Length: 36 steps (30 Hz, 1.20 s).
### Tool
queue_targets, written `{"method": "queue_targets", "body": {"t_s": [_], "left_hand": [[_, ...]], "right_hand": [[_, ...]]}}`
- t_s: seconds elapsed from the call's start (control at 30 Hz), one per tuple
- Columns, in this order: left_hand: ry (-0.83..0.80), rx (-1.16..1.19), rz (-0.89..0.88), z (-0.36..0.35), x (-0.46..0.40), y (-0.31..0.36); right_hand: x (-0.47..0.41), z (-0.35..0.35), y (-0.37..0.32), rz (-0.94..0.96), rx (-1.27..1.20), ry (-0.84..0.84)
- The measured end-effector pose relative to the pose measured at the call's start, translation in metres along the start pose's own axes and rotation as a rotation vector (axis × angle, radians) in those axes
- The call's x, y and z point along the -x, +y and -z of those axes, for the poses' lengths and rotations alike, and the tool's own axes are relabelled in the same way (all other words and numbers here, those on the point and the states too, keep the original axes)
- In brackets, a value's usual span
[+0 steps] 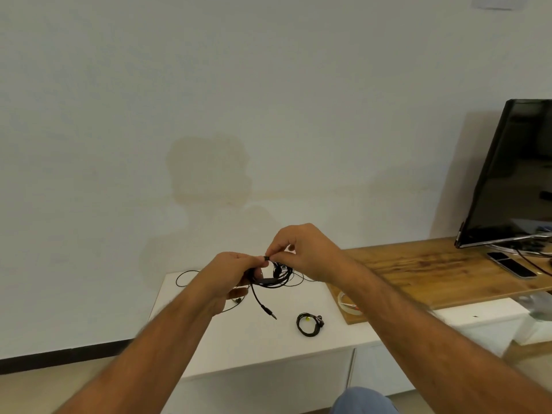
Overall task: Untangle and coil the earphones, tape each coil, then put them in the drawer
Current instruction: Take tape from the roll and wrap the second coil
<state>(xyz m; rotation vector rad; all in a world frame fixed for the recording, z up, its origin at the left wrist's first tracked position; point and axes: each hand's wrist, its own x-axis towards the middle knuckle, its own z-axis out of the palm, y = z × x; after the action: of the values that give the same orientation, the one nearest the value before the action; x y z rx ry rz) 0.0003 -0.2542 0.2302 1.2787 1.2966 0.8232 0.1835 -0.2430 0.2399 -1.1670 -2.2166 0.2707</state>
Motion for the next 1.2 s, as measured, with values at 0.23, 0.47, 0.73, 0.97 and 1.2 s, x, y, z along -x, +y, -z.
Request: {"method": "queue_targets", "body": {"t_s": [0.23, 0.47, 0.73, 0.97, 1.2], "left_hand": [[-0.036, 0.168, 0.14, 0.0, -0.002, -0.004], [-0.017, 0.197, 0.13, -0.002, 0.001, -0.006], [0.024, 0.097, 0.044, -0.008, 0.005, -0.009], [0.111, -0.161, -0.208, -0.009, 0.006, -0.013], [0.073, -0.278, -0.313, -0.006, 0.006, -0.023]], "right_hand": [[0.006, -0.007, -0.004, 0.119, 0.288, -0.031], [0.01, -0.016, -0.007, 0.14, 0.283, 0.071], [0.012, -0.014, -0.01, -0.003, 0.17, 0.063], [0.011, -0.011, -0.008, -0.335, -0.345, 0.001], [0.01, -0.011, 0.006, -0.437, -0.61, -0.113]]}}
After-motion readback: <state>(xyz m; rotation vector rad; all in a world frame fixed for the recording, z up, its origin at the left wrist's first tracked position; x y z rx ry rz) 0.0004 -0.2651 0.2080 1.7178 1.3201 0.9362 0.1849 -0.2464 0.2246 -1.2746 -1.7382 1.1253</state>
